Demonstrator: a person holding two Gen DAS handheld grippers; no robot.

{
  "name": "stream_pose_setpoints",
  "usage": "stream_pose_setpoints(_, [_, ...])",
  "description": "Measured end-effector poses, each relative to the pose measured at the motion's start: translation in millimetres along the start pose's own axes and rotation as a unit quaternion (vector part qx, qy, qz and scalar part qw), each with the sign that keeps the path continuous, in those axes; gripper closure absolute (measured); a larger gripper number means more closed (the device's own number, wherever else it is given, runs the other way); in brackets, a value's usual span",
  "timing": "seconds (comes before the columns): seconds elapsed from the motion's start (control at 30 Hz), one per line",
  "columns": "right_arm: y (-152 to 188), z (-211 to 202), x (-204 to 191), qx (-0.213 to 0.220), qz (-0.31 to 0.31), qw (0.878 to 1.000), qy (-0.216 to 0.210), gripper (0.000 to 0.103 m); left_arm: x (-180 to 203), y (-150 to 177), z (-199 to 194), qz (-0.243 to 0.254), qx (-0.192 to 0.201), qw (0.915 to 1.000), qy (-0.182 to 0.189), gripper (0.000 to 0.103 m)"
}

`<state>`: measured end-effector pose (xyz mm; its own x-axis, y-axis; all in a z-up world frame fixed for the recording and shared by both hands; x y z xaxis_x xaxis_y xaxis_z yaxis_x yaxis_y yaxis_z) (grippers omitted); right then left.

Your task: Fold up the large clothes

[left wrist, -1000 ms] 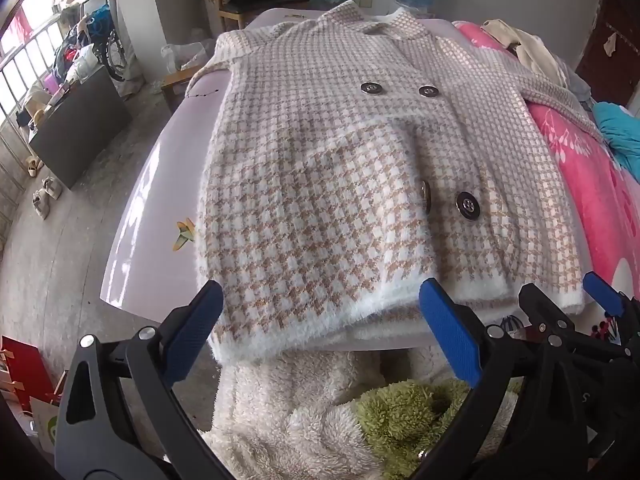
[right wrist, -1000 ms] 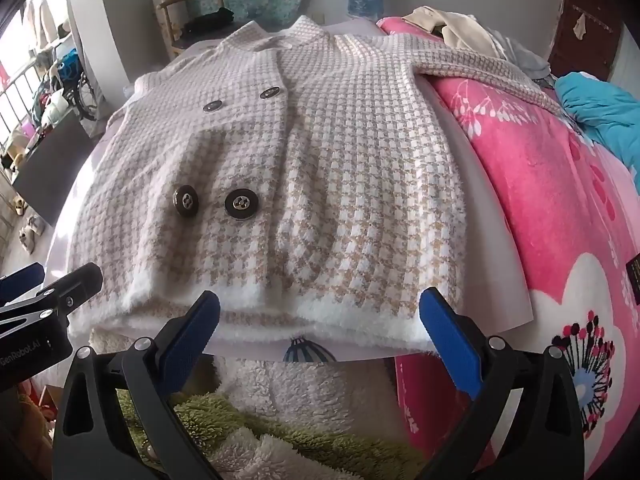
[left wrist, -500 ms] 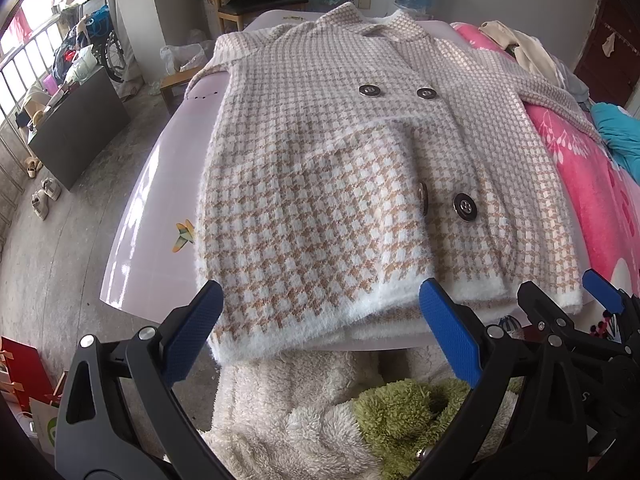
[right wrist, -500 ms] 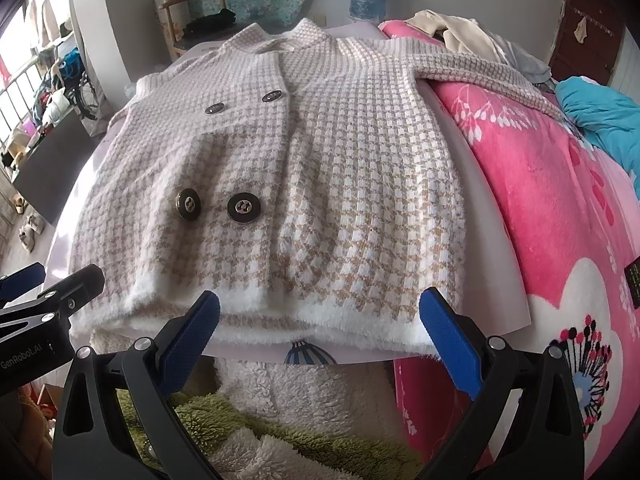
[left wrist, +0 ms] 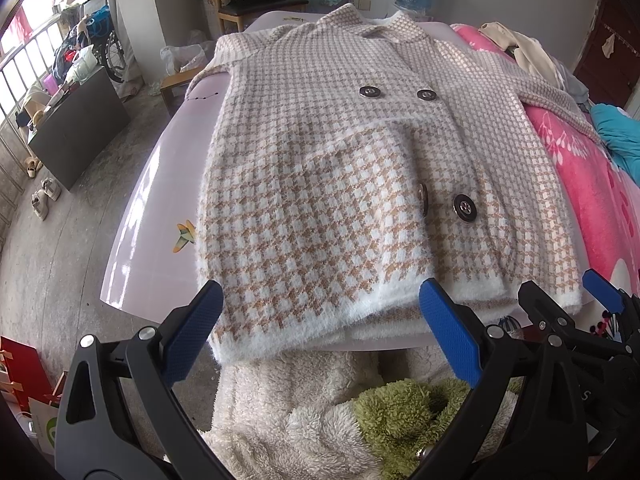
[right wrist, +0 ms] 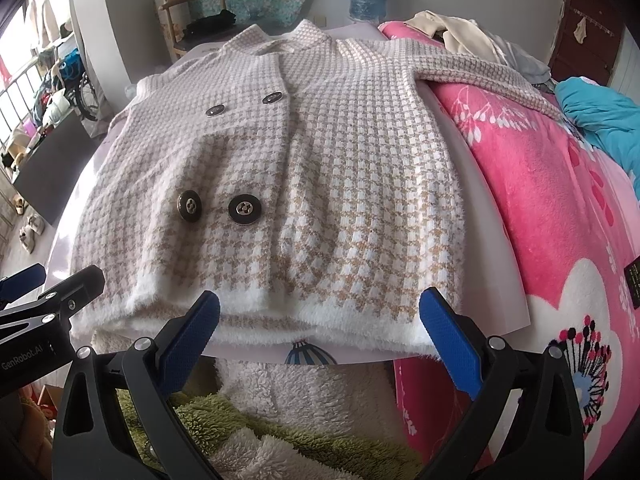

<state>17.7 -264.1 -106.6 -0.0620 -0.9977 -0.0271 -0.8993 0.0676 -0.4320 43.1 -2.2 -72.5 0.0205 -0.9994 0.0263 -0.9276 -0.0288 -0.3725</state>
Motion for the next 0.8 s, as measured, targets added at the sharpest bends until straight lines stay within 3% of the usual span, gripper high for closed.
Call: stream_pose_setpoints(0.8, [0.8,-0.1,-0.1,0.002,0.0,1.0,0.001,0.005,-2.9,-0.8,-6.4,0.0,0.0,1.0,0.002,0.008])
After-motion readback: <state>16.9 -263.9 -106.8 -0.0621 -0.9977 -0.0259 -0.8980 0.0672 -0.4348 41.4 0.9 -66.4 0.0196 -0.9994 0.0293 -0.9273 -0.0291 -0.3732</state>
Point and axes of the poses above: each gripper's, at about its wrist camera, not at the fingertips, and z roughly the way its jaws point, x to its right, y to its underside, the point moved 9 cm from there along z, roughly the way its jaws point, and after that the axes turned 8 degrees about -x, right-handed, at the moved point
